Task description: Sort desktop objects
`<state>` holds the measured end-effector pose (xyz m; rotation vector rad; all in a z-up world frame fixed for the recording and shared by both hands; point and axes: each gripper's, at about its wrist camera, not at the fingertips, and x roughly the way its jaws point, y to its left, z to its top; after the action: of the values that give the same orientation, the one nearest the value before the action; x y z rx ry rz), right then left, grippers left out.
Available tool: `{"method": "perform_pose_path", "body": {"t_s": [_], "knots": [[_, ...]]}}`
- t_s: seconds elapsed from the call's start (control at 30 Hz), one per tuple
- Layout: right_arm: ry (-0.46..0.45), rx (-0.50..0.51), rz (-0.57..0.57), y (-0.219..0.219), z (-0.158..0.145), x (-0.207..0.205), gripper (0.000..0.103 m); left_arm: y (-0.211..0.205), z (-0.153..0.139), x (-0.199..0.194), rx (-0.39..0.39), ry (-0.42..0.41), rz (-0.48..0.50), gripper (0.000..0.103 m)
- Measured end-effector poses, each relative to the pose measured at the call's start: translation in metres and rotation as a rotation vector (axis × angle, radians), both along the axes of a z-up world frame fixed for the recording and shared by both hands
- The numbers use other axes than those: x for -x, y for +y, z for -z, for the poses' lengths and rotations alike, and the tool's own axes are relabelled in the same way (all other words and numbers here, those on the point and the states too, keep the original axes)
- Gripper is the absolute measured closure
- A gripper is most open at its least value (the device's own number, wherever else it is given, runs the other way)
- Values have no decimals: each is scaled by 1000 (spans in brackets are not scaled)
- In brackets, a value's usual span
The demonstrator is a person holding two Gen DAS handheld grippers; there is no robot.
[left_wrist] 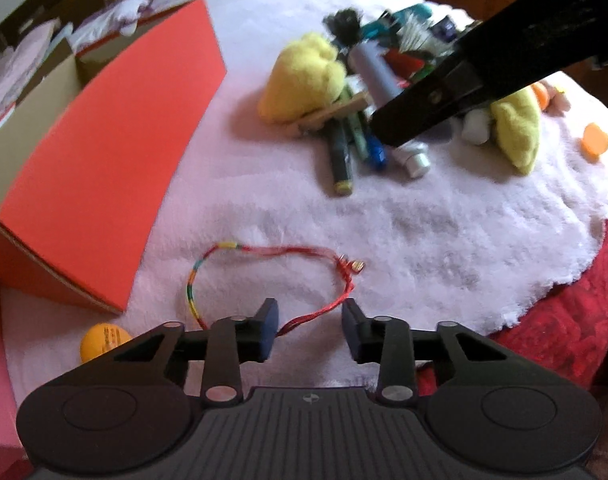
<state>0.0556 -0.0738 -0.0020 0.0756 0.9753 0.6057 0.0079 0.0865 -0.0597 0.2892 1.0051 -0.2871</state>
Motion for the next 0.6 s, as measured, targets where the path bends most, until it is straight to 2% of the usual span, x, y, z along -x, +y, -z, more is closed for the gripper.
{"method": "perform_pose_path", "body": {"t_s": [0.23,0.37,0.6], "knots": [[10,-10,1,0,1,4,85,8,1,-4,21,16,-53,91],[14,-16,4,0,2,5,86,12,-4,-4,39,10,-76,94],[13,-26,12,-4,2,7,86,12,-31,-8,104,-57,-106,97]]}}
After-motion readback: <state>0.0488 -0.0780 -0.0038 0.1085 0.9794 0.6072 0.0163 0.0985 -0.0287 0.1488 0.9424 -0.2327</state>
